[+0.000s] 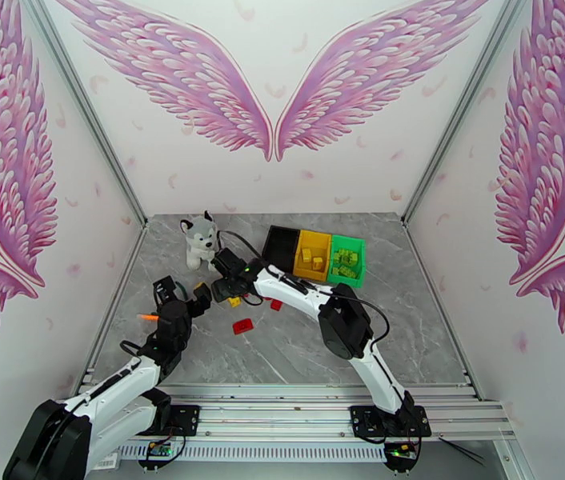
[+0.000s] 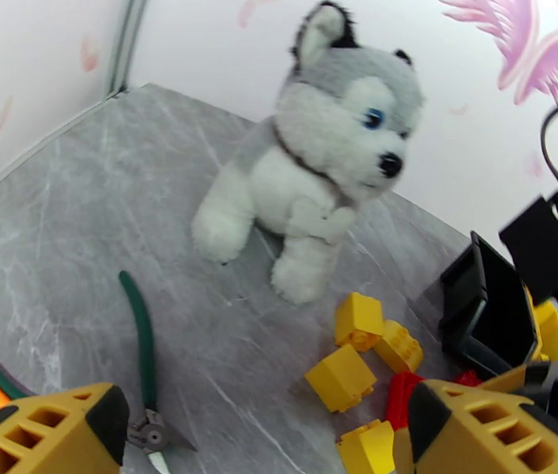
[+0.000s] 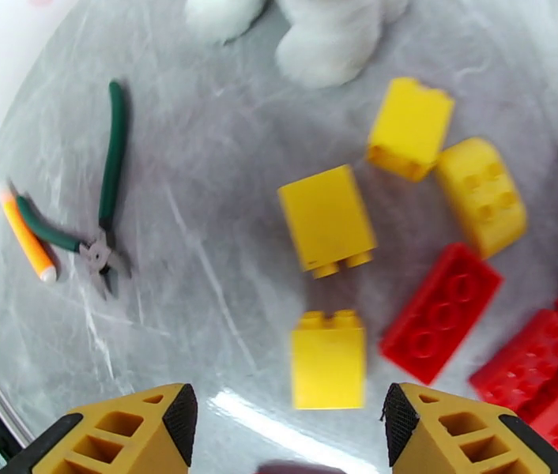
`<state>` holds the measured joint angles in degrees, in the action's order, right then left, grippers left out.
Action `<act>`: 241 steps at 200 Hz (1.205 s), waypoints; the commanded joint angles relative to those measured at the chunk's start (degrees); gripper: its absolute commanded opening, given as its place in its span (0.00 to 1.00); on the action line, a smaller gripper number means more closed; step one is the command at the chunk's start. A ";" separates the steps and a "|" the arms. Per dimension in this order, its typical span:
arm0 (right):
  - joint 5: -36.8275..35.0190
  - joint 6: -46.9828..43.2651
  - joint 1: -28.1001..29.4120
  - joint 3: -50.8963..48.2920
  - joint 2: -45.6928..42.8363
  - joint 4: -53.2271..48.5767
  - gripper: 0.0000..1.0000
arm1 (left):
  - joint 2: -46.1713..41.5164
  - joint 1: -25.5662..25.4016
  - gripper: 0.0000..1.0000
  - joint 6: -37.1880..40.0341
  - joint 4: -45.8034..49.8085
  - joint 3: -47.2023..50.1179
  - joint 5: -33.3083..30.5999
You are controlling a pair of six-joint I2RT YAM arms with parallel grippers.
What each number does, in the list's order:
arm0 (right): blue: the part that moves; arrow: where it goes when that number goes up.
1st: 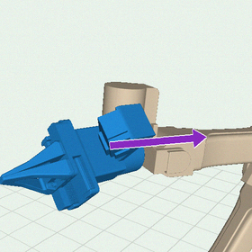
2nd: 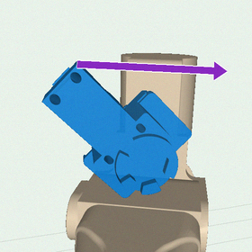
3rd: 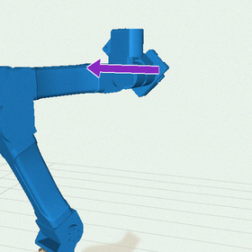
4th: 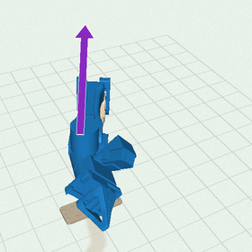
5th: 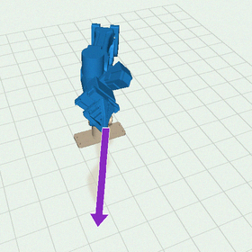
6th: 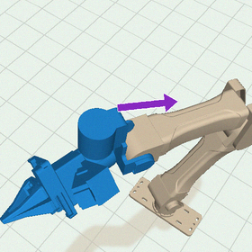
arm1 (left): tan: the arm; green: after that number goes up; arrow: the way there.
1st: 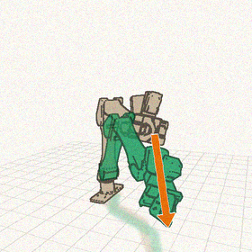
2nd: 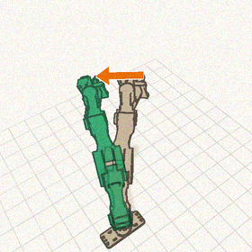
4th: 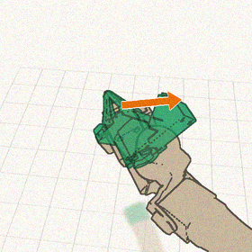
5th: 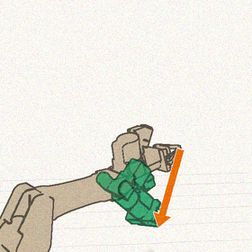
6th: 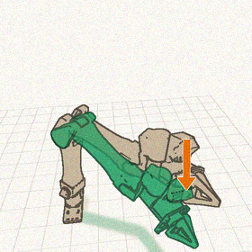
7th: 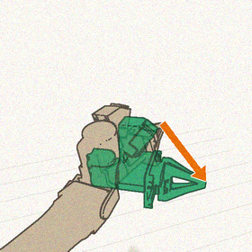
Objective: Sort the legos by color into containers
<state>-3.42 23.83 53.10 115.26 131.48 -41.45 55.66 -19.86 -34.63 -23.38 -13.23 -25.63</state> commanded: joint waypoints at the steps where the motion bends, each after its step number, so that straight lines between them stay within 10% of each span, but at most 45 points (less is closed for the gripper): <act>1: -0.41 -0.83 -0.14 2.75 2.05 -3.78 0.67 | -1.83 1.71 0.99 -4.62 1.49 1.43 1.83; 241: -2.87 -1.48 -0.13 5.94 8.55 -5.76 0.55 | -1.08 2.98 0.99 -6.44 0.70 2.07 3.48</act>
<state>-5.39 22.63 53.25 119.90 137.64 -45.36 54.50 -17.26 -40.82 -22.63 -11.68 -22.68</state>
